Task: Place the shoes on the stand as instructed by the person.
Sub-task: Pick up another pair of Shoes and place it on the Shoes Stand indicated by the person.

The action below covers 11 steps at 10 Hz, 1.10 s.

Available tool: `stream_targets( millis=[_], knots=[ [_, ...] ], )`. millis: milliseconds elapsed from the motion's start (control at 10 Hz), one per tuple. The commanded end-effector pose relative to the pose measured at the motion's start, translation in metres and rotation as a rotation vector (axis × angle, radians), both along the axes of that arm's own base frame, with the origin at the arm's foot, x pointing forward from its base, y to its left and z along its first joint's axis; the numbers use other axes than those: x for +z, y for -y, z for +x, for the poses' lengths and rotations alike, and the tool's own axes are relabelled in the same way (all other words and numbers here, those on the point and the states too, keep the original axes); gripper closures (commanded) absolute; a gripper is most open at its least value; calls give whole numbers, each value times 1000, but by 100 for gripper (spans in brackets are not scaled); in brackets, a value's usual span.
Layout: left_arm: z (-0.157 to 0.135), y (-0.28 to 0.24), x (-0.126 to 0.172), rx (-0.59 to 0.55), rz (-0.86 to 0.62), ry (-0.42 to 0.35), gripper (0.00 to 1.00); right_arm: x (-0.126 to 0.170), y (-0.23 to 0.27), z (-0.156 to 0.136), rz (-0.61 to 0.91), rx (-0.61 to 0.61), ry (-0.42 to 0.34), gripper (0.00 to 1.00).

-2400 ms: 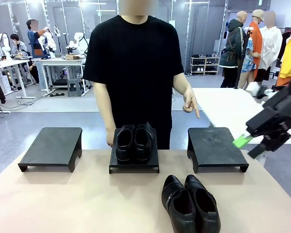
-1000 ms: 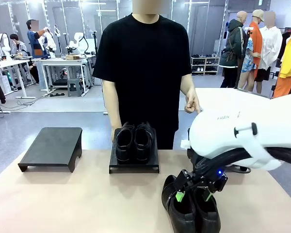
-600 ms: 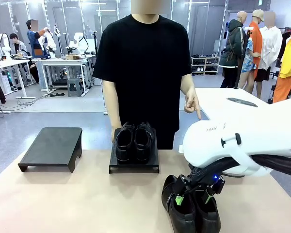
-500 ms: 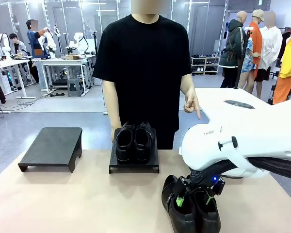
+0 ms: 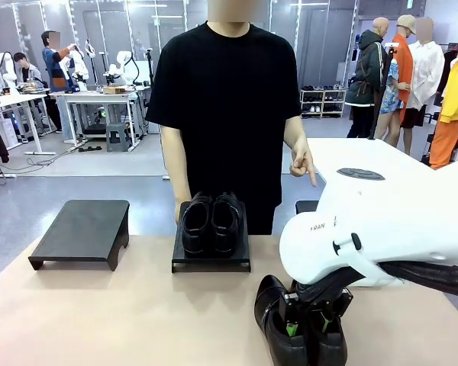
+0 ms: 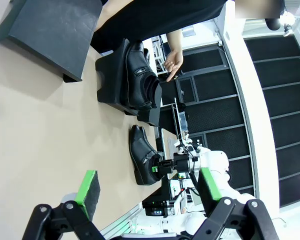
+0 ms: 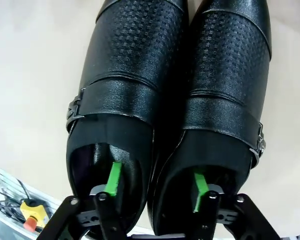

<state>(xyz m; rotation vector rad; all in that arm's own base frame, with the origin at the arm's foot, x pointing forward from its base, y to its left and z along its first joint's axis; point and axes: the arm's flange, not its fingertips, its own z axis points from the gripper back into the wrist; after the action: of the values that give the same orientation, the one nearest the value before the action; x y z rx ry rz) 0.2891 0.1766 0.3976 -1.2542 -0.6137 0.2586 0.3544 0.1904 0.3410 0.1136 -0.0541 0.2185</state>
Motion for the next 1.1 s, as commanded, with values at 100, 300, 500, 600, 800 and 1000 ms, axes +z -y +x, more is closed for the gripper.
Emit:
stream_targets(
  millis=[100,300,500,600,800,1000],
  knots=[
    [1,1,6,4,-24,0,0,-12,-4,-4,-60,-17,18,100],
    [1,1,6,4,-24,0,0,-15,-6,-5,-80,-15,24,100],
    [1,1,6,4,-24,0,0,-13,-6,-4,-77,-22,36,100],
    [1,1,6,4,-24,0,0,-9,-6,-6,-65,-21,21,100],
    [1,1,6,4,-24,0,0,20,3,-10,-28,-32,42,100],
    [1,1,6,4,-24,0,0,79,25,-18,8,95,62,100]
  ],
)
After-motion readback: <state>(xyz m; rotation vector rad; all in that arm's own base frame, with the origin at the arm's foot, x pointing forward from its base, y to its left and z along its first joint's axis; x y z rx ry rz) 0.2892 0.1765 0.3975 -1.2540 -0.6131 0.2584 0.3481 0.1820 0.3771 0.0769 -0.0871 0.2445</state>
